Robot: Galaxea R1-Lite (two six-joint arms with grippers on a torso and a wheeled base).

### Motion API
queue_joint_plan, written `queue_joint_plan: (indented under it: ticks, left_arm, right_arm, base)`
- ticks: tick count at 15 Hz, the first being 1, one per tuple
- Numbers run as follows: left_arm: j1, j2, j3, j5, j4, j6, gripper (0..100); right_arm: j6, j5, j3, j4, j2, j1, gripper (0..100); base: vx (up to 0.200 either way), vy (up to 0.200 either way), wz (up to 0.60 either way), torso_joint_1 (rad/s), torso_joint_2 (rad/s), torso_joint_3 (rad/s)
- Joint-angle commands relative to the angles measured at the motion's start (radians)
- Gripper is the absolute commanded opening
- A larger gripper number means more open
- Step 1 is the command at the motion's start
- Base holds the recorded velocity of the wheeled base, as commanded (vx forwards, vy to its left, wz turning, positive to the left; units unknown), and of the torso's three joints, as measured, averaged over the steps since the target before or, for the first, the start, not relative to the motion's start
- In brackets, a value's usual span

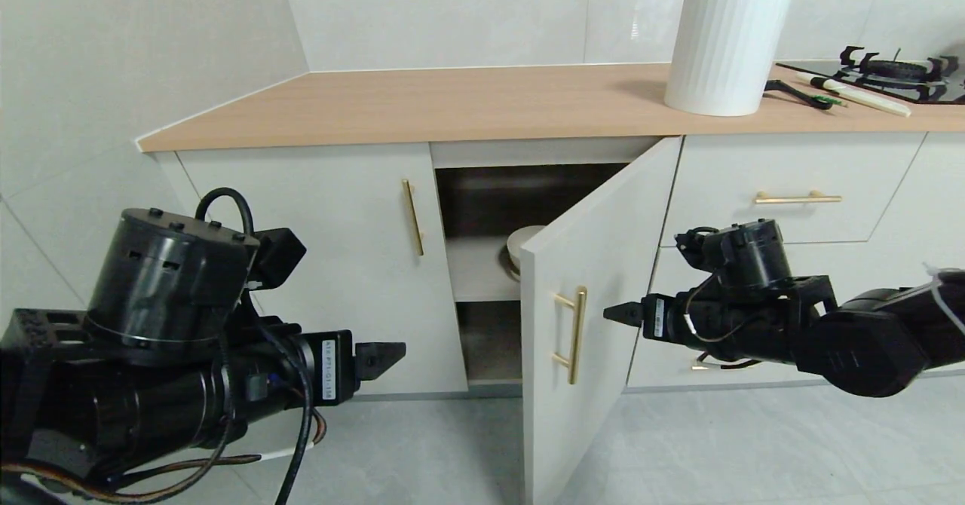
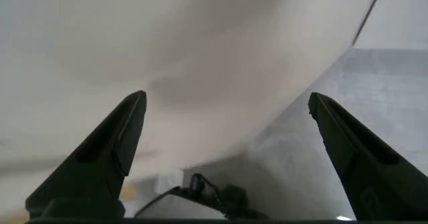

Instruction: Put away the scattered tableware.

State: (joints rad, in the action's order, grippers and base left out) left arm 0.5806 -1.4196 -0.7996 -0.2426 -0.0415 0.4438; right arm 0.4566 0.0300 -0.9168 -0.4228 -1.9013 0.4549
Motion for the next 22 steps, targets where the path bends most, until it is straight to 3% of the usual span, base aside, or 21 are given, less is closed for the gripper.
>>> queue_joint_plan:
  ticks: [1,7,8,9,11,15,19,22]
  left_arm:
    - [0.001,0.041,0.016,0.0,0.0,-0.011,100]
    - [0.001,0.027,0.04,-0.003,-0.001,-0.02,100]
    - [-0.001,0.031,0.043,-0.011,-0.005,-0.051,100]
    - [-0.005,0.034,0.042,-0.029,-0.005,-0.057,100]
    - [-0.022,0.045,0.036,-0.078,-0.003,-0.06,100]
    - [-0.056,0.064,0.033,-0.08,-0.001,-0.091,100]
    - [-0.059,0.076,0.034,-0.08,-0.001,-0.096,100]
    - [-0.059,0.071,0.037,-0.08,-0.001,-0.094,100]
  right_arm:
    - [0.031,-0.004,-0.01,-0.068,-0.119,0.011,100]
    - [0.079,-0.036,-0.031,-0.102,-0.157,0.033,100]
    - [0.09,-0.036,-0.048,-0.108,-0.18,0.034,100]
    - [0.113,-0.044,-0.057,-0.131,-0.199,0.045,100]
    - [0.152,-0.096,-0.085,-0.166,-0.222,0.053,100]
    - [0.237,-0.165,-0.168,-0.166,-0.271,0.053,100]
    - [0.289,-0.305,-0.275,-0.166,-0.341,0.05,100]
    - [0.301,-0.326,-0.29,-0.168,-0.348,0.044,100]
  base:
    - [0.0,0.0,0.0,0.0,0.0,0.0]
    - [0.0,0.0,0.0,0.0,0.0,0.0]
    - [0.2,0.0,0.0,0.007,0.0,0.002]
    - [0.2,0.0,0.0,-0.007,0.0,0.002]
    - [0.2,0.0,0.0,0.002,0.0,0.007]
    - [0.1,0.0,0.0,0.007,0.0,0.0]
    - [0.0,0.0,0.0,0.0,0.0,0.0]
    - [0.0,0.0,0.0,0.0,0.0,0.0]
